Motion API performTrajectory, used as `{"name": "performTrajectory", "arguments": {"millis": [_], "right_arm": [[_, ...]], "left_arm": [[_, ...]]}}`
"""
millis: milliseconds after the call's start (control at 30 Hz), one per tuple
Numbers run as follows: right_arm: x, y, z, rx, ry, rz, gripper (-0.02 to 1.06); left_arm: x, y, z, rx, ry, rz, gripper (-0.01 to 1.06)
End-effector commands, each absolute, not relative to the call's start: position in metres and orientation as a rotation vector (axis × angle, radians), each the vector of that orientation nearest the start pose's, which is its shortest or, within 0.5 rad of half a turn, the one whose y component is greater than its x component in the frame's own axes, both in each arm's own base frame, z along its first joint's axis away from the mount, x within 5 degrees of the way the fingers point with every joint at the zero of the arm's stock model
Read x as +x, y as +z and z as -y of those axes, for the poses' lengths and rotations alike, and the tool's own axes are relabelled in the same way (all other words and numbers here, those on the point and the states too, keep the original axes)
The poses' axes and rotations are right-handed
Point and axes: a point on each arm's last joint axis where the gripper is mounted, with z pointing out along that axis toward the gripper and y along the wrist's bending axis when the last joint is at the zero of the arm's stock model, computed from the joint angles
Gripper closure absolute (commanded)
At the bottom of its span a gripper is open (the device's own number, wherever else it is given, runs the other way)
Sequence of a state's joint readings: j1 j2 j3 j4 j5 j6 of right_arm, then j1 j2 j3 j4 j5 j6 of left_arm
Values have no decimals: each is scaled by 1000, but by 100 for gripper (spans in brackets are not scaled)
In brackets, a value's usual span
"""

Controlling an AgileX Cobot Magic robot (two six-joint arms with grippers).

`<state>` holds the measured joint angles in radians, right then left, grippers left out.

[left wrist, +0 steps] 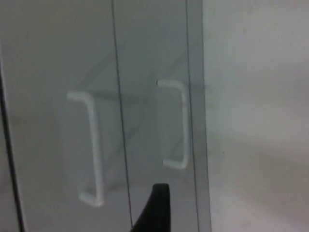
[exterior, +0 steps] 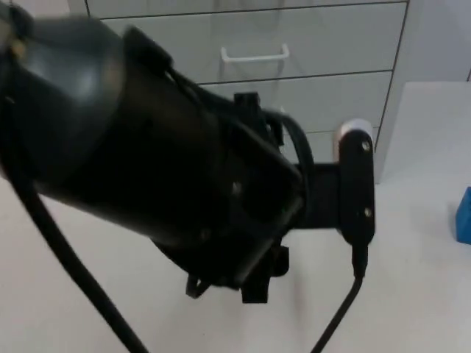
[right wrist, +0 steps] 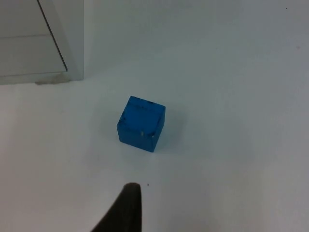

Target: Open the drawer with the left hand, place the block into the drawer with the right hand, then close the drawer with the left hand.

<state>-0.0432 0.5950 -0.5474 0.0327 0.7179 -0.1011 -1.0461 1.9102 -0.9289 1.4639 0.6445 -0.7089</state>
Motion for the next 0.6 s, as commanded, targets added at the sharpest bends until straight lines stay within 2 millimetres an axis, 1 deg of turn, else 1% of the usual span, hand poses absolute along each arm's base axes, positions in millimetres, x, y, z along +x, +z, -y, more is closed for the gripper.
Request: {"name": "performTrajectory", "arguments": {"millis": [0,67,100,133,200,267,300,367,433,467,533,567], "right_arm": [[109,289,4,-44,-49,-2231,1],[110,289,4,-44,-49,-2228,1],[110,290,4,-42,-47,-2224,1],[110,290,4,-42,-47,-2224,1],[110,290,4,-42,-47,-2219,1],[110,290,4,-42,-47,-2219,1],[110,290,4,-42,-47,-2219,1],[110,290,4,-33,-43,-2220,1],[110,290,4,-34,-43,-2222,1],[110,290,4,-34,-43,-2222,1],[110,290,4,-34,-43,-2222,1],[110,290,4,-34,-43,-2222,1]], "left_arm": [[223,127,277,1710,658,-1643,23],[226,115,281,1735,686,-1595,23],[227,110,283,1725,689,-1600,23],[227,110,283,1725,689,-1600,23],[230,100,287,1715,682,-1616,24],[237,88,292,1705,685,-1628,28],[237,88,292,1705,685,-1628,28],[244,82,293,1695,708,-1621,35],[253,81,290,1634,707,-1659,42],[253,81,290,1634,707,-1659,42],[259,81,288,1593,666,-1707,49],[263,82,287,1585,654,-1716,50]]}}
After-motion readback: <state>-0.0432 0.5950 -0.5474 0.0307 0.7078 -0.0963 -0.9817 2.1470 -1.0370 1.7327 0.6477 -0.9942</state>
